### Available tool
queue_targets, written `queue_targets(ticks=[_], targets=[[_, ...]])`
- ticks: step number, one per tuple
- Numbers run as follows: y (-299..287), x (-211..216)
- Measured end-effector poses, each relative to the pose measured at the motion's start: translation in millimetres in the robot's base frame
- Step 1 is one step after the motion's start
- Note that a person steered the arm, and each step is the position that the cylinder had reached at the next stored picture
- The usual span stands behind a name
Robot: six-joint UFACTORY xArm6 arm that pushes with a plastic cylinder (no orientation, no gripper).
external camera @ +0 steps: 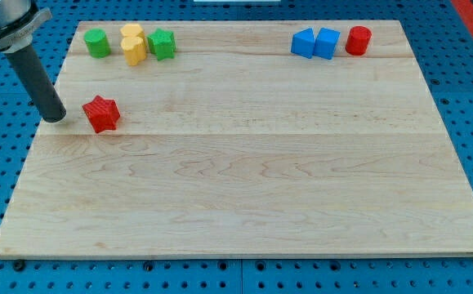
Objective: Slide the red star towards the top center
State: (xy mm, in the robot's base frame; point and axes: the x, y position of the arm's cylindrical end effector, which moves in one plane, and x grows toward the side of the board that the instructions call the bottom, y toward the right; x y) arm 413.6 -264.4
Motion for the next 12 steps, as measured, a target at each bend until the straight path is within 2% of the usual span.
queue_targets(ticks=[12], targets=[[0.0,0.0]])
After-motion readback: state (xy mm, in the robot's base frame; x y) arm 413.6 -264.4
